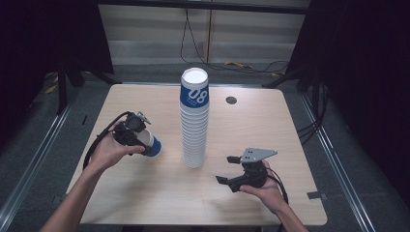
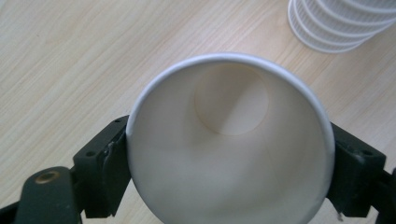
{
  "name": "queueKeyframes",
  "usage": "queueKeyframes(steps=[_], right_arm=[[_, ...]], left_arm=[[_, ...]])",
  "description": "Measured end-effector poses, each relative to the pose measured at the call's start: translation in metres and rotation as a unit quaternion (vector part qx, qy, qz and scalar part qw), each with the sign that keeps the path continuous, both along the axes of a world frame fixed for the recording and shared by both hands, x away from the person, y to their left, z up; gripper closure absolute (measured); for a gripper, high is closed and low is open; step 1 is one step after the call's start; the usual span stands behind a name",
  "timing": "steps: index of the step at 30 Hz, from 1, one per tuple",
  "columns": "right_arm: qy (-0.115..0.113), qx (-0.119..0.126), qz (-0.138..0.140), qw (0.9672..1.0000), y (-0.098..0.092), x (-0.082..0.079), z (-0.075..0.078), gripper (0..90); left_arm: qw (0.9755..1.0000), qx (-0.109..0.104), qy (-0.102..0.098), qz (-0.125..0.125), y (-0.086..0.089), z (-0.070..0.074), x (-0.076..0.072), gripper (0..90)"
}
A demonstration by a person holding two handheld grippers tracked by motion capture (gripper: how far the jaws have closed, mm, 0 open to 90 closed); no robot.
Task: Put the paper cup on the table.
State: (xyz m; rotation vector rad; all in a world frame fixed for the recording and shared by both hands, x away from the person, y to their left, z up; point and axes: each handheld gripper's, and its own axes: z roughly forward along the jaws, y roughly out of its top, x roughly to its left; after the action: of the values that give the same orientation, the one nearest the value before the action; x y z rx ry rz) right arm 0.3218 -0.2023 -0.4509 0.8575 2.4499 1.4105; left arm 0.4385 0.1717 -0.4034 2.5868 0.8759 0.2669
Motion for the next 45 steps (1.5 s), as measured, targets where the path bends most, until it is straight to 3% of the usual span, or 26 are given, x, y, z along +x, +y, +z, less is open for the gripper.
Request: queueKeyframes(steps=[6,17,26,28,35,45], right_arm=[[0.008,-0.003,0.002,1.0,-0.001,0.002,-0.003,17.5],[0.011,-0.002,0.003,0.9999,-0.001,0.002,-0.003,17.5],[0.011,-0.002,0.004,0.9999,-0.001,0.002,-0.004,17.5],[0.012,-0.001,0.005,0.9999,0.0,0.002,-0.004,17.5],[0.012,-0.002,0.003,0.9999,-0.001,0.002,-0.004,17.5],[0.014,-0.002,0.004,0.9999,-0.001,0.002,-0.005,17.5]], left_arm=[[0.9996,0.022,0.017,0.001,-0.004,-0.005,0.004,15.6],[0.9979,0.06,0.023,-0.005,-0.012,-0.009,0.009,15.6],[0.9973,0.066,0.032,-0.007,-0.015,-0.012,0.015,15.0],[0.9974,0.064,0.035,-0.005,-0.016,-0.012,0.017,14.4],[0.9993,0.033,0.016,0.008,-0.014,-0.02,0.019,12.6],[0.9997,-0.011,0.019,0.012,-0.01,-0.03,0.023,13.0]])
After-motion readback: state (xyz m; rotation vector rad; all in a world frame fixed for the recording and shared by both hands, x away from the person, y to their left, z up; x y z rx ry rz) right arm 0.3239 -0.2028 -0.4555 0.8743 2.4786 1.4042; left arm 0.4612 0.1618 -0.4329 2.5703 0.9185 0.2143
